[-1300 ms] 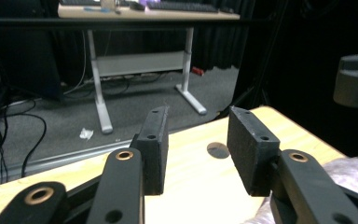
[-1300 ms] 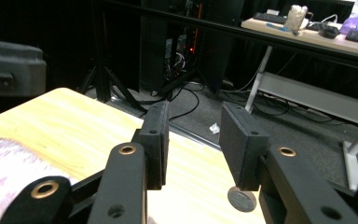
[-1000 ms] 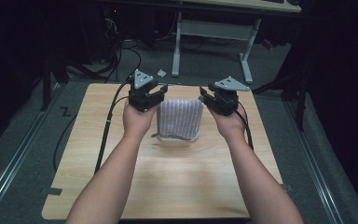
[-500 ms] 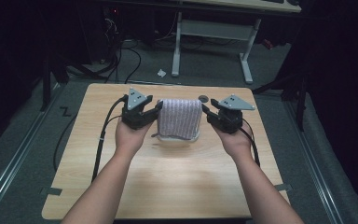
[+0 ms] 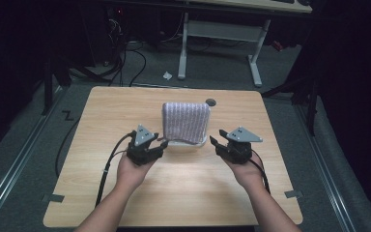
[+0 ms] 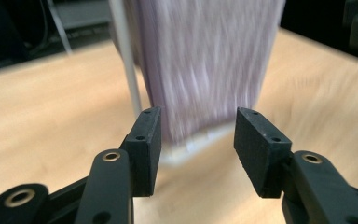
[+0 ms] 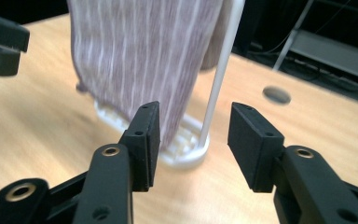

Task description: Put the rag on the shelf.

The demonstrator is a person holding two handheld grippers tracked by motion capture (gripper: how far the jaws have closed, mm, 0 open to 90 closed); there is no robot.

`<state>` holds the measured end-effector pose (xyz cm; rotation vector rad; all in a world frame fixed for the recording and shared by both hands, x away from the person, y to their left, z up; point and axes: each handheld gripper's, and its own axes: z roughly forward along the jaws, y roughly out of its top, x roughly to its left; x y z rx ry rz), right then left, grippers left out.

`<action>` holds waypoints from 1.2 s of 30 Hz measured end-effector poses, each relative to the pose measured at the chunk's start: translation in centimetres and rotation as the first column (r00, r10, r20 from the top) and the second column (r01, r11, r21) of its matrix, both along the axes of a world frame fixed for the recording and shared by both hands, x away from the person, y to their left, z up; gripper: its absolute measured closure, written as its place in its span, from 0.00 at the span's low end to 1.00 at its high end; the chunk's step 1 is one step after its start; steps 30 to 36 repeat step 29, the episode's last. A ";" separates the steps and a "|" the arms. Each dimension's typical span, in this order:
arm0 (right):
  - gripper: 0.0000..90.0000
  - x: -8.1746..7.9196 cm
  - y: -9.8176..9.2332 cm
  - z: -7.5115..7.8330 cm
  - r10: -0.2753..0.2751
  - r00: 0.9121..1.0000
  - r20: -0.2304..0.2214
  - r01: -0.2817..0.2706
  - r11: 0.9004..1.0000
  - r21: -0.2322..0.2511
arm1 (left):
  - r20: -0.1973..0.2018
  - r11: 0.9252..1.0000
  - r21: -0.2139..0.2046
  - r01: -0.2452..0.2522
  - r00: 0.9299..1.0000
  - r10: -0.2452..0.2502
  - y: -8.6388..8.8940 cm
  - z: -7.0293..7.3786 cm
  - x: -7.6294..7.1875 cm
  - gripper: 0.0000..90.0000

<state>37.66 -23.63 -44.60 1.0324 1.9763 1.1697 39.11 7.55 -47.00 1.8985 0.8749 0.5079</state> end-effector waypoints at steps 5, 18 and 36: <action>0.57 -1.6 -0.5 -3.1 0.007 0.999 -0.047 -0.008 1.000 -0.023 | -0.065 0.999 0.018 0.027 0.998 -0.025 0.2 -3.1 -2.0 0.58; 0.52 -9.4 -2.8 -8.1 0.015 0.993 -0.117 -0.020 0.999 -0.034 | -0.136 0.994 0.080 0.074 0.989 -0.063 2.2 -6.3 -8.5 0.53; 0.52 -8.2 -2.7 -8.8 0.011 0.989 -0.148 -0.015 1.000 -0.026 | -0.175 0.997 0.035 0.062 0.983 -0.055 2.9 -6.6 -7.5 0.52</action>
